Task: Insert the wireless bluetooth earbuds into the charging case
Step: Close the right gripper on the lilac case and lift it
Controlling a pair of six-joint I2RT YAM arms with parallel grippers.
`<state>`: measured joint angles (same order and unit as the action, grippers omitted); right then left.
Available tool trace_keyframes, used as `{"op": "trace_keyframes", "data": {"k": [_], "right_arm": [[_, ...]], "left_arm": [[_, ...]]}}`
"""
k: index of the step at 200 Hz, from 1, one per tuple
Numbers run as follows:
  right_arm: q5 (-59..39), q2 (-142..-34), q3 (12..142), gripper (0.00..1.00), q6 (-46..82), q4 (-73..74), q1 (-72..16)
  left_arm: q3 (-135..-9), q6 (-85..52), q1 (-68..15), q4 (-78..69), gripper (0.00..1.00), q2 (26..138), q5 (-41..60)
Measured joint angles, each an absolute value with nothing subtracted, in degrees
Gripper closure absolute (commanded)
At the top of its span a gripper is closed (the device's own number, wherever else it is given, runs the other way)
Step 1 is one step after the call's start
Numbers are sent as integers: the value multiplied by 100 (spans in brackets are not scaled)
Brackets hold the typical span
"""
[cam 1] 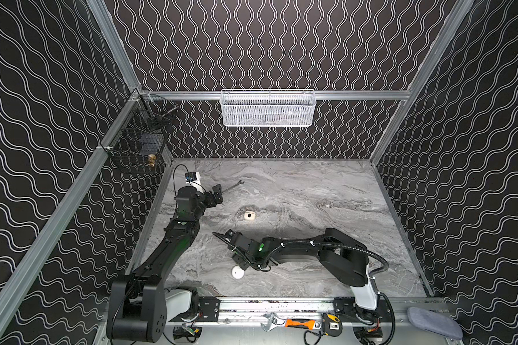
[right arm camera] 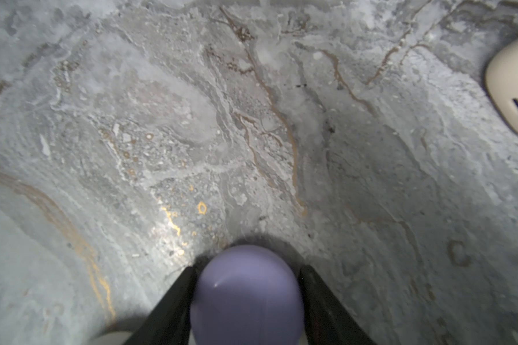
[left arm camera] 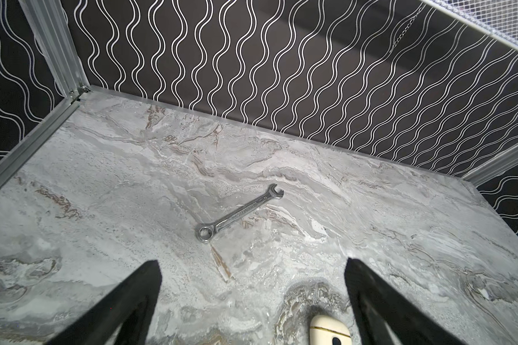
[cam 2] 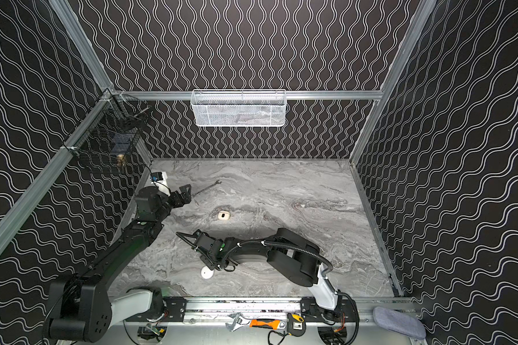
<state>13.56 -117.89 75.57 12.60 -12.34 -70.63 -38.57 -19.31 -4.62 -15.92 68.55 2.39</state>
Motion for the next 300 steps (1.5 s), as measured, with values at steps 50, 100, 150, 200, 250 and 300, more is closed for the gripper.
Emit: {"op": "trace_keyframes", "data": {"k": [50,100,150,200,250,300], "right_arm": [[1341,-11769,7474,37,1262,-1111,-7135],[1271,-11727,7387,44,1262,-1007,-7164],[1282,-11730,7306,53,1284,-856,-7168],[1138,-11345,6779,58,1232,-338,-7035],[1365,-9778,5697,61,242,1151,-6952],[1256,-8809,4759,74,-1533,2749,-6355]], "left_arm": [[-3854,-1938,-462,-1579,1,6814,244],[-3854,-1953,-462,-1577,1,6792,305],[-3857,-1957,-462,-1575,1,6783,355],[-4169,-1959,-462,-1382,3,6757,596],[-4611,-2220,-449,-985,8,6313,1385],[-4431,-2388,-423,-915,11,5660,2506]]}}
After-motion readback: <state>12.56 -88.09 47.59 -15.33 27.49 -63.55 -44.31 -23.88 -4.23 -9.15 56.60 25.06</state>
